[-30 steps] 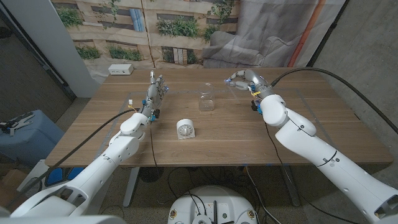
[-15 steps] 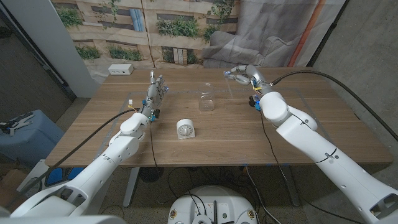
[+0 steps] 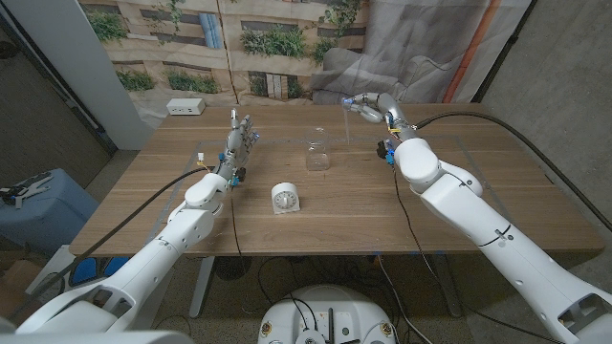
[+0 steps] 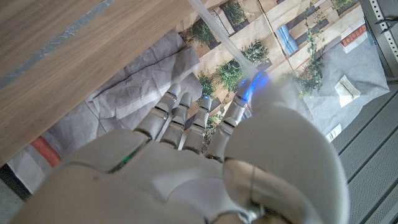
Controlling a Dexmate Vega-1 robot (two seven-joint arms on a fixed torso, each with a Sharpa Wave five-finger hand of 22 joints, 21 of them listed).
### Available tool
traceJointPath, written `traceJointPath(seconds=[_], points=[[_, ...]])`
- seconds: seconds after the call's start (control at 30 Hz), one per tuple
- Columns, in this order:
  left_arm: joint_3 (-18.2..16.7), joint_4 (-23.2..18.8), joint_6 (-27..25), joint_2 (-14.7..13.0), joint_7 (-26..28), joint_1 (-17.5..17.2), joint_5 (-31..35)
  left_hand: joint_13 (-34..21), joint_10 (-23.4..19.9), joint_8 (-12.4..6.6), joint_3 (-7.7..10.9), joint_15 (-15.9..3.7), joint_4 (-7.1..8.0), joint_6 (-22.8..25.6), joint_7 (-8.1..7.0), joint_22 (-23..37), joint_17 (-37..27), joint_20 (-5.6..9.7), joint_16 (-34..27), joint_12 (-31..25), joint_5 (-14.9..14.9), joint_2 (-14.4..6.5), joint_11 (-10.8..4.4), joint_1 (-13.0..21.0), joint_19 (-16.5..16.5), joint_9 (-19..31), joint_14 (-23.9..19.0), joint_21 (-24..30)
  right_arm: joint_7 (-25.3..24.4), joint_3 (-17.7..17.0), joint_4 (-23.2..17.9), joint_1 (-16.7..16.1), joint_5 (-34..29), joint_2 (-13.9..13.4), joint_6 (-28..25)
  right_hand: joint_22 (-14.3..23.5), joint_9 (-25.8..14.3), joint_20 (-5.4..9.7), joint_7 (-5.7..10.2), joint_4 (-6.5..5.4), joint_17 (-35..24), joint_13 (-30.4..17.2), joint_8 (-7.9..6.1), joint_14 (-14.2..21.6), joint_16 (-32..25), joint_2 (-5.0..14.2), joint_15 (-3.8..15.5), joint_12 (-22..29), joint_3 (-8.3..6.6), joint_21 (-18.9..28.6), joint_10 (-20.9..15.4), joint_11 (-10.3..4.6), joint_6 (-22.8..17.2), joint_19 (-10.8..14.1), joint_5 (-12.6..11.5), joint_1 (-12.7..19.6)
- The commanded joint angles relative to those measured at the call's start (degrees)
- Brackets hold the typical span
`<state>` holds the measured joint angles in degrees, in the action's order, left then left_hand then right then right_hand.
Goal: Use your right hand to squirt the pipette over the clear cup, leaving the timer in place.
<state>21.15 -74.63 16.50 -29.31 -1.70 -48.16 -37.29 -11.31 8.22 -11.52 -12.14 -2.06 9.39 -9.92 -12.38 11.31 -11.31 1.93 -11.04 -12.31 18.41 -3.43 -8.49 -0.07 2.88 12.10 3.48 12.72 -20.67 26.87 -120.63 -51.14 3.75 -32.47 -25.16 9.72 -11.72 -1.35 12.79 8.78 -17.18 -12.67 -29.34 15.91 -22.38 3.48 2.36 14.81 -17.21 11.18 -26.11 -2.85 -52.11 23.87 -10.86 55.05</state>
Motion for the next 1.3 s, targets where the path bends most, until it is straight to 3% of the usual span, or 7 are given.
traceJointPath(seconds=[0.03,1.3], points=[[0.0,0.0,0.0,0.0,0.0,0.0,0.0,-0.3,0.2,-0.33,-0.25,-6.57,0.03,-0.3,-0.33,0.1,-0.1,5.23,-0.4,-0.2,0.3,-2.6,-0.13,-0.1,0.3,0.1,0.4,0.3,-4.1,1.8,2.7,1.3,2.4,2.4,4.4,0.2,-0.1,0.22,-0.06,0.28,-0.2,-0.1,-0.13,0.7,-0.5,0.16,1.94,0.1,0.25,0.1,-0.5,0.06,-0.9,0.2,-0.3,0.0],[0.0,-0.1,0.0,-0.1,0.0,0.0,0.0,-0.3,0.1,-0.33,-0.26,-6.52,0.03,-0.3,-0.33,0.1,-0.1,5.22,-0.3,-0.3,0.3,-2.6,-0.10,-0.1,0.3,0.1,0.4,0.3,-10.5,9.7,18.1,9.3,-2.2,12.9,11.8,0.2,0.1,0.46,-0.04,0.53,-0.7,-0.2,0.17,1.2,-1.1,0.06,2.39,0.0,0.45,0.1,-1.0,-0.03,-1.7,0.5,-0.7,0.6]])
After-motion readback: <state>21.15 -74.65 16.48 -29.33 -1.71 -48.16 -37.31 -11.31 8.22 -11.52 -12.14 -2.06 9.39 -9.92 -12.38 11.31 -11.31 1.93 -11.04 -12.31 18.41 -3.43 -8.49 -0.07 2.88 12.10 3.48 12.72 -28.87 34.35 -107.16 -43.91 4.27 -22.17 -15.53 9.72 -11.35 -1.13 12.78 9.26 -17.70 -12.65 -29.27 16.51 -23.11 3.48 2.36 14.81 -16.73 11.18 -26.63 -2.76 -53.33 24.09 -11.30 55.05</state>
